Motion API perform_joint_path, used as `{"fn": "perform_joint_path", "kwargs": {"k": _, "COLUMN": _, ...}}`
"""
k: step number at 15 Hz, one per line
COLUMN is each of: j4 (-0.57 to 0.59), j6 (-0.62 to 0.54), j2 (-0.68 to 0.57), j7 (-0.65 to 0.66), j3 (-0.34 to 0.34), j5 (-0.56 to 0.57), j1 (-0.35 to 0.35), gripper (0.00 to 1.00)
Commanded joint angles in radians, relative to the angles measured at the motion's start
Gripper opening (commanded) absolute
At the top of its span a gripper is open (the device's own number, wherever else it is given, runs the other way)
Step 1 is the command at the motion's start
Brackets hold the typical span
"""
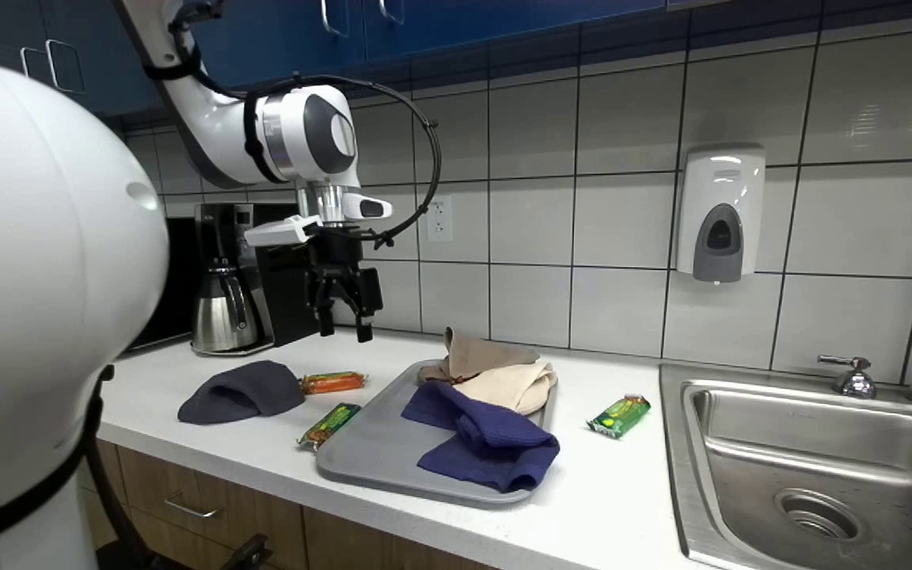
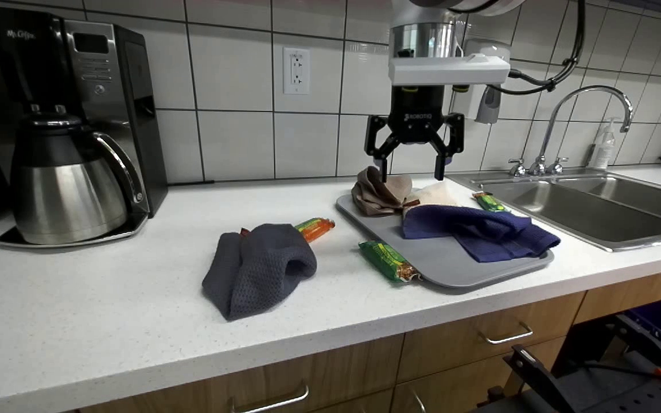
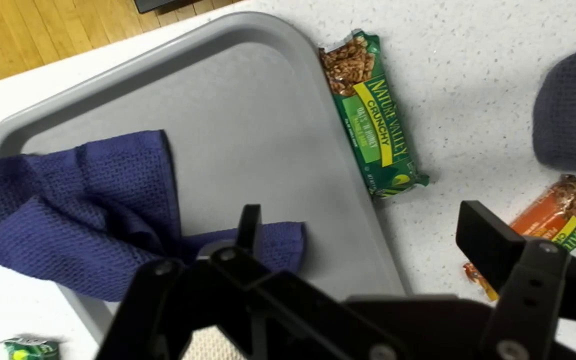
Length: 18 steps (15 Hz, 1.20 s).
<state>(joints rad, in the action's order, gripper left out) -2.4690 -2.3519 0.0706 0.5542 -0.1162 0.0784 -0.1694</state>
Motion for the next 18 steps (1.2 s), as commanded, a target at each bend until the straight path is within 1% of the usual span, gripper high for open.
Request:
{"fn": "perform_joint_path", "kwargs": {"k": 1, "j4": -0.054, "j6": 0.003, "j2": 0.065, "j7": -0.056, "j3": 0.012, "j5": -0.014, "j1": 0.046, "gripper": 1.0}}
{"fn": "perform_joint_path", "kwargs": {"k": 5, "j4": -0.082, "j6": -0.006, "j2": 0.077, "j7": -0.088, "j3": 0.035, "j5": -0.006, "j1": 0.083, "gripper": 1.0}}
{"fn": "perform_joint_path", "kwargs": {"k": 9, "j4": -0.103, "j6": -0.01, "j2": 0.075, "j7": -0.151, "j3": 0.065, "j5": -0.002, "j1": 0.118, "gripper": 1.0}}
{"fn": "perform_joint_path", "kwargs": {"k": 14, "j4": -0.099, "j6": -0.003, "j2": 0.053, "j7": -0.282, "j3": 0.107, "j5": 0.016, "j1": 0.158, "gripper": 1.0}}
{"fn": "perform_joint_path", "kwargs": {"k": 18, "j4": -0.075, "j6": 0.004, "j2": 0.022, "j7": -0.4, "j3": 0.131, "j5": 0.022, "j1": 0.177, "gripper": 1.0}}
